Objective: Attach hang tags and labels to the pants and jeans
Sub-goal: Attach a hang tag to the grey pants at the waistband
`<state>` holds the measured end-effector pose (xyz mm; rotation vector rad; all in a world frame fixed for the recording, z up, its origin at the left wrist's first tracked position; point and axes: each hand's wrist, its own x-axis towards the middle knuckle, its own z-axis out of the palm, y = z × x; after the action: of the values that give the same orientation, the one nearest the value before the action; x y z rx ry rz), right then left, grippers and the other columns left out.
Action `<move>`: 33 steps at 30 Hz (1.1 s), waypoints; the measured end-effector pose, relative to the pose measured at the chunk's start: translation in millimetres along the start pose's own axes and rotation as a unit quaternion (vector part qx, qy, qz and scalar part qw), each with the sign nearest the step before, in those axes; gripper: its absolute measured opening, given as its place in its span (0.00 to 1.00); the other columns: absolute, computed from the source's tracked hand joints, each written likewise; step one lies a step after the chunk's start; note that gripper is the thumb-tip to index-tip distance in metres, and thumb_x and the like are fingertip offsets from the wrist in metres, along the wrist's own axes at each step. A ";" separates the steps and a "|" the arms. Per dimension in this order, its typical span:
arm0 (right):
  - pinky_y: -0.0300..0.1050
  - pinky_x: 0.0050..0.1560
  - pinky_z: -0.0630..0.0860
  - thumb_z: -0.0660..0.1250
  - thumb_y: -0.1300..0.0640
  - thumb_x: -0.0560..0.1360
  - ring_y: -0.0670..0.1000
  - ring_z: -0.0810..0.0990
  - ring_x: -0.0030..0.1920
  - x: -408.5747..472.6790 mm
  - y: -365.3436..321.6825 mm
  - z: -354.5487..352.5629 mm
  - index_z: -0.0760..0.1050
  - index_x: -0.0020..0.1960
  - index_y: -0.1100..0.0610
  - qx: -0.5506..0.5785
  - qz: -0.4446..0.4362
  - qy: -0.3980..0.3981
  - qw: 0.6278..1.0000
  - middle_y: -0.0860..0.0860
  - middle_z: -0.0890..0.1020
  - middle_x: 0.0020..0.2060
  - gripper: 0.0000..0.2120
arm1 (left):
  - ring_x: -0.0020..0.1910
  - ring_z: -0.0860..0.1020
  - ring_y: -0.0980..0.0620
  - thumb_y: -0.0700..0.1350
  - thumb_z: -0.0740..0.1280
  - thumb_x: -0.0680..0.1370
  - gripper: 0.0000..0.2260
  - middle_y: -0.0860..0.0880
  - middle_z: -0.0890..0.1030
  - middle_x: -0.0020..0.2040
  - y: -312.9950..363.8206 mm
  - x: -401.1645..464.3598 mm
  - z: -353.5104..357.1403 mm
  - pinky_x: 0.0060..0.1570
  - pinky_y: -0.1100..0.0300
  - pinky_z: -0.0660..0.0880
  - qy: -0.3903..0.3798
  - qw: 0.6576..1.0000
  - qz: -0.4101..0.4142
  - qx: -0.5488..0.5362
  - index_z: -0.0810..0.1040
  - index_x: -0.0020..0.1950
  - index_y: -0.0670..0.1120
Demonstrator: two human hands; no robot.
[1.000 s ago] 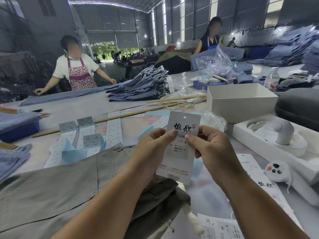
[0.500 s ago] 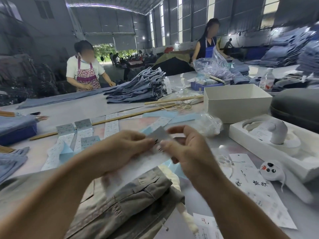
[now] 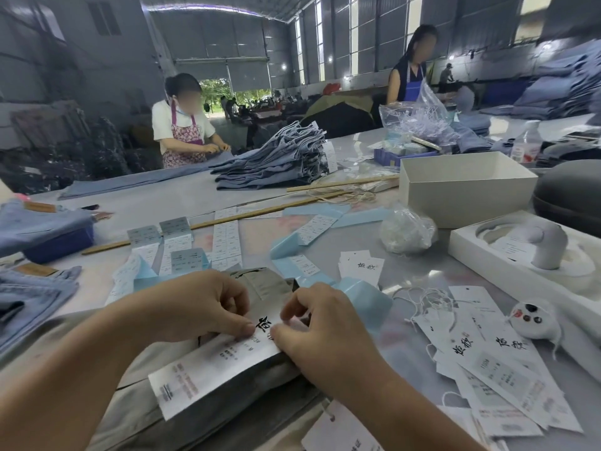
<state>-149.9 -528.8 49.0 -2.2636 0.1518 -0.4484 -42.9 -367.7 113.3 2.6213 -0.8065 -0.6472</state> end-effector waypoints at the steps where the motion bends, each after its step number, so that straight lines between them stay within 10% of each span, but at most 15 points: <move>1: 0.47 0.57 0.73 0.69 0.45 0.71 0.46 0.72 0.52 -0.7 -0.3 -0.1 0.75 0.43 0.46 -0.002 -0.003 -0.002 1.000 0.42 0.74 0.44 0.06 | 0.33 0.72 0.60 0.56 0.76 0.71 0.07 0.58 0.76 0.32 3.6 1.4 -0.4 0.38 0.63 0.70 0.008 1.000 0.003 0.023 0.79 0.36 0.60; 12: 0.35 0.39 0.73 0.70 0.51 0.72 0.43 0.78 0.39 -1.0 34.6 -22.6 0.80 0.40 0.52 0.134 0.018 0.060 0.989 0.44 0.81 0.36 0.06 | 0.42 0.75 0.58 0.53 0.73 0.74 0.07 0.58 0.79 0.42 44.2 17.7 -7.7 0.39 0.66 0.67 -0.039 0.987 -0.043 0.147 0.76 0.44 0.54; 19: 0.44 0.40 0.74 0.65 0.61 0.72 0.48 0.78 0.38 0.5 142.1 -41.7 0.78 0.39 0.53 -0.079 0.213 0.061 0.972 0.47 0.80 0.36 0.06 | 0.37 0.74 0.54 0.48 0.71 0.75 0.09 0.55 0.78 0.35 58.8 43.8 2.9 0.42 0.58 0.71 -0.007 0.998 0.043 0.036 0.74 0.37 0.52; 33: 0.45 0.45 0.70 0.62 0.48 0.77 0.56 0.75 0.55 37.2 210.2 -47.0 0.75 0.44 0.55 -0.289 0.203 0.051 0.934 0.53 0.79 0.50 0.11 | 0.39 0.72 0.51 0.42 0.61 0.78 0.06 0.49 0.75 0.44 149.8 159.9 68.3 0.35 0.59 0.68 0.051 0.971 0.102 0.212 0.75 0.53 0.45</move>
<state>-125.1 -711.5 -68.4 -2.6769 0.8907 -0.3237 -26.4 -591.9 67.1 2.8531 -1.2808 -0.3054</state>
